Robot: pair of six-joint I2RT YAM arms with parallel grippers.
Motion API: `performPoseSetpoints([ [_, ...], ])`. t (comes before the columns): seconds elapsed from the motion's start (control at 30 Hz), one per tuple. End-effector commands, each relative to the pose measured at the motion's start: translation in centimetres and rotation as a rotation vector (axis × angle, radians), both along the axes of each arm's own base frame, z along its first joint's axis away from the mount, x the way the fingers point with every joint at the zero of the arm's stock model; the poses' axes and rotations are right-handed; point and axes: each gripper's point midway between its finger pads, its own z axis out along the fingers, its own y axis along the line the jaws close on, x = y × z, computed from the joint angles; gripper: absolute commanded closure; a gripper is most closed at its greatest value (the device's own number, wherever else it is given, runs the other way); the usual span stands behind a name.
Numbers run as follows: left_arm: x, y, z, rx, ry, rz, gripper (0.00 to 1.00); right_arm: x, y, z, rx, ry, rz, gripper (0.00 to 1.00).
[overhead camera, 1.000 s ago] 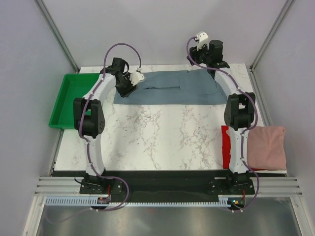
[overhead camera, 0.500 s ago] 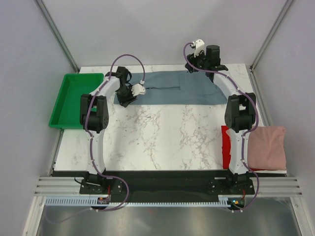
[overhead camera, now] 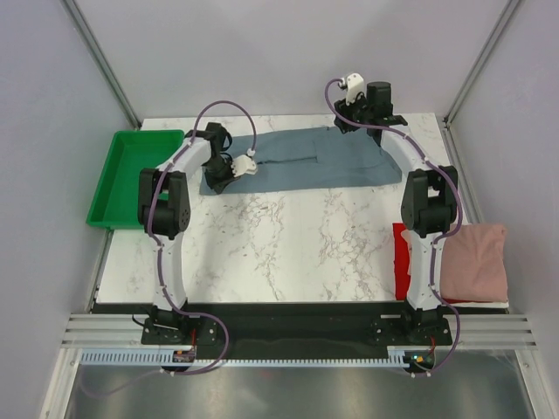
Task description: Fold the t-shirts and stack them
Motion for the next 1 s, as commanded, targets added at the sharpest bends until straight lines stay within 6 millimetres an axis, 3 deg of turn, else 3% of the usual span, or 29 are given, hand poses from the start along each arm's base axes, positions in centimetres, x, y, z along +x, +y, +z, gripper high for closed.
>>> performPoseSetpoints([
  [0.0,-4.1,0.3,4.5,-0.026,0.038,-0.017,0.98,-2.0,-1.2,0.4,-0.102,0.050,-0.007,0.44],
  [0.07,-7.1,0.5,5.3,-0.031,0.089,-0.033,0.98,-3.1,-1.7,-0.5,-0.179,0.101,-0.022,0.44],
  [0.1,-7.4,0.5,6.1,-0.037,0.080,-0.039,0.98,-3.5,-1.9,-0.9,-0.208,0.117,-0.018,0.44],
  [0.27,-13.0,-0.3,6.7,-0.040,0.187,-0.073,0.98,-5.7,-3.3,-4.1,-0.339,0.252,-0.029,0.45],
  [0.53,-20.1,-2.8,6.8,-0.038,0.360,-0.095,0.98,-7.3,-1.1,-8.7,-0.430,0.336,0.033,0.47],
  [0.67,-22.5,-3.6,6.5,-0.040,0.402,-0.096,0.98,-6.6,0.2,-10.5,-0.479,0.350,0.055,0.48],
  [0.7,-23.3,-4.0,6.2,-0.048,0.430,-0.086,0.98,-6.7,0.2,-12.1,-0.506,0.375,0.062,0.48],
  [0.97,-25.3,-6.3,5.7,-0.061,0.481,-0.097,0.98,-4.9,2.7,-15.7,-0.576,0.366,0.107,0.50],
])
